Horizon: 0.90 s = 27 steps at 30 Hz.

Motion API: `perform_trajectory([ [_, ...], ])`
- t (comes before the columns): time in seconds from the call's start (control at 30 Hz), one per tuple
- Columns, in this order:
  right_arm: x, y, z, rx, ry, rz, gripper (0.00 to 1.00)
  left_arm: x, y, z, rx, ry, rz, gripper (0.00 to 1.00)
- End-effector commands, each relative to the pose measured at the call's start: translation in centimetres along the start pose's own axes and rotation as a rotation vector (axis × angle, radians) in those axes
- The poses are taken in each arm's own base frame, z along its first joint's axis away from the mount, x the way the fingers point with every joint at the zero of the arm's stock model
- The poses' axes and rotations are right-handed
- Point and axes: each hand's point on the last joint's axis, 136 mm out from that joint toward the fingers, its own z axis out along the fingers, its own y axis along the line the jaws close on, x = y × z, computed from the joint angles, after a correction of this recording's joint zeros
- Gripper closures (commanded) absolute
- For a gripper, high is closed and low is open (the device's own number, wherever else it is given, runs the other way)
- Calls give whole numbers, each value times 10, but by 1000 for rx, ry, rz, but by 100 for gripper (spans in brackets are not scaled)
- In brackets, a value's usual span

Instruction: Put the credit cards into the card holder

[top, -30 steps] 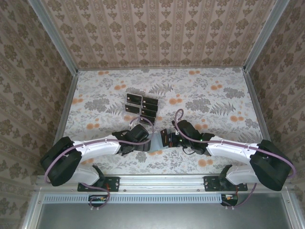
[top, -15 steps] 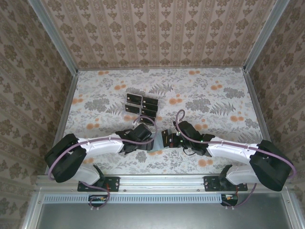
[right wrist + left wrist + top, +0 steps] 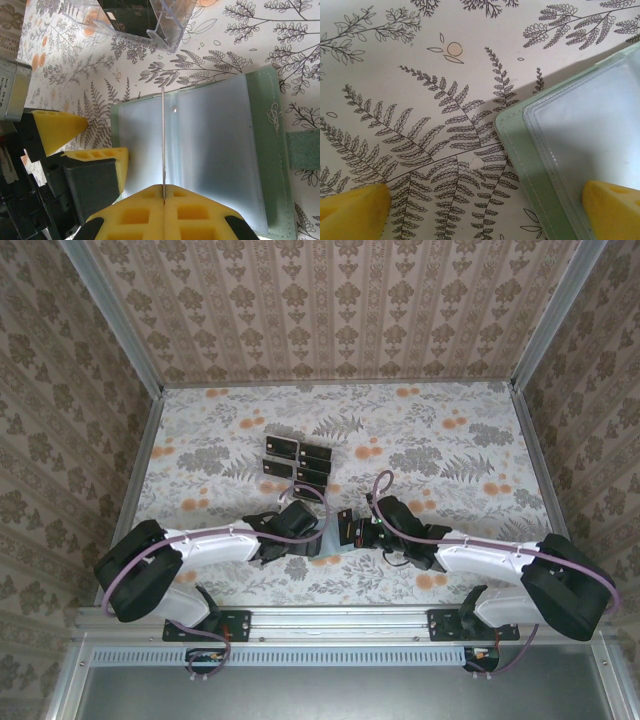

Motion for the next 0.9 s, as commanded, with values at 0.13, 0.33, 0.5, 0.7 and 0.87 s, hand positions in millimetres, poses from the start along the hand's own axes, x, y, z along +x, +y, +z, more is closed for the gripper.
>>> perform_trajectory([
  [0.13, -5, 7, 2, -66, -54, 36, 100, 18, 35, 8, -107, 71, 39, 0],
  [0.33, -4, 9, 3, -84, -63, 34, 100, 11, 42, 7, -121, 72, 53, 0],
  [0.5, -6, 13, 5, -97, -64, 33, 100, 3, 34, -1, -78, 53, 55, 0],
  [0.7, -7, 18, 5, -108, -64, 17, 100, -10, 18, -18, 23, -8, -15, 0],
  [0.87, -9, 18, 5, -99, -63, -6, 100, -4, 13, -17, 66, -14, -64, 0],
])
